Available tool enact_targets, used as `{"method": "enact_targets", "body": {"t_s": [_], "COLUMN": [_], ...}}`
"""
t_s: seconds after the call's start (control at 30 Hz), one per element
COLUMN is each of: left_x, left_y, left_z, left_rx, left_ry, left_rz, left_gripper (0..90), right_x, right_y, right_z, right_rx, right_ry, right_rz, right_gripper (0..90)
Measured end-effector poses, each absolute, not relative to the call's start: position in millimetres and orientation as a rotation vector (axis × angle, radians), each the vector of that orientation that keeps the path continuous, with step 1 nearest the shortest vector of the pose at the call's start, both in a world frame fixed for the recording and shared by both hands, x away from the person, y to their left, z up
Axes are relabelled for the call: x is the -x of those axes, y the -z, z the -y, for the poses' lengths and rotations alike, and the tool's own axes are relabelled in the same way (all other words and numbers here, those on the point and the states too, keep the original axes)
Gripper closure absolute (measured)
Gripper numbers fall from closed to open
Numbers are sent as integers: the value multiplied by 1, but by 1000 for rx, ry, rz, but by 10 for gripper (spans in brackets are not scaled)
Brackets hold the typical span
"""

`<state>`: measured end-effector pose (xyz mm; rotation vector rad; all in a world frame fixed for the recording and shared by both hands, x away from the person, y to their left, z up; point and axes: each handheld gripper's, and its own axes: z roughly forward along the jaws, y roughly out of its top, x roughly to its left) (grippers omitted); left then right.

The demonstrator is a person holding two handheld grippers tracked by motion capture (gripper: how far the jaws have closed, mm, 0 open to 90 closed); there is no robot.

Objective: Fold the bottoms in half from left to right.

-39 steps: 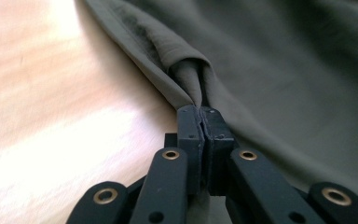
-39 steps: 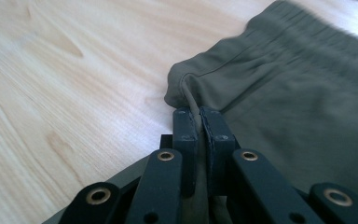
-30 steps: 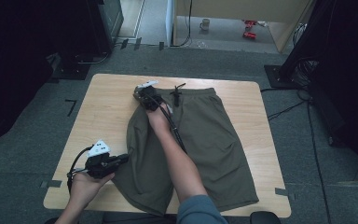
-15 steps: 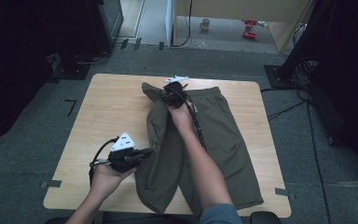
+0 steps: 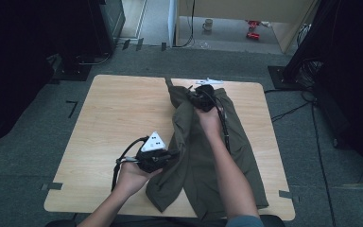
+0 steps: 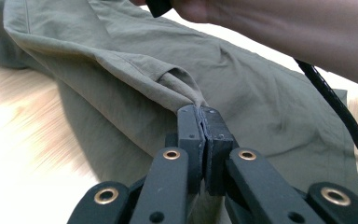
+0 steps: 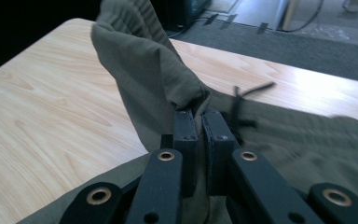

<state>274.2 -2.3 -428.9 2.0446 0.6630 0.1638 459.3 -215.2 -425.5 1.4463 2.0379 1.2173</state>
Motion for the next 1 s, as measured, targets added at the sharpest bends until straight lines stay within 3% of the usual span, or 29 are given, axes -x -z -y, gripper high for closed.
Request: {"method": "enact_targets", "body": {"t_s": [0.53,1.0], "left_x": [-272,-289], "left_y": [475,507], "left_z": [76,61], "left_rx": [-2148,-2272], "left_ry": [-86,-70], "left_rz": [-598,-663], "left_gripper": [884,883], "right_x": [-451,-453], "right_y": [466,500], "right_z": [282,267], "right_rx": [-1595,-1577], "right_ry": [-1011,-813], "right_rz": [-2018,-2133], "right_gripper": [855,855]}}
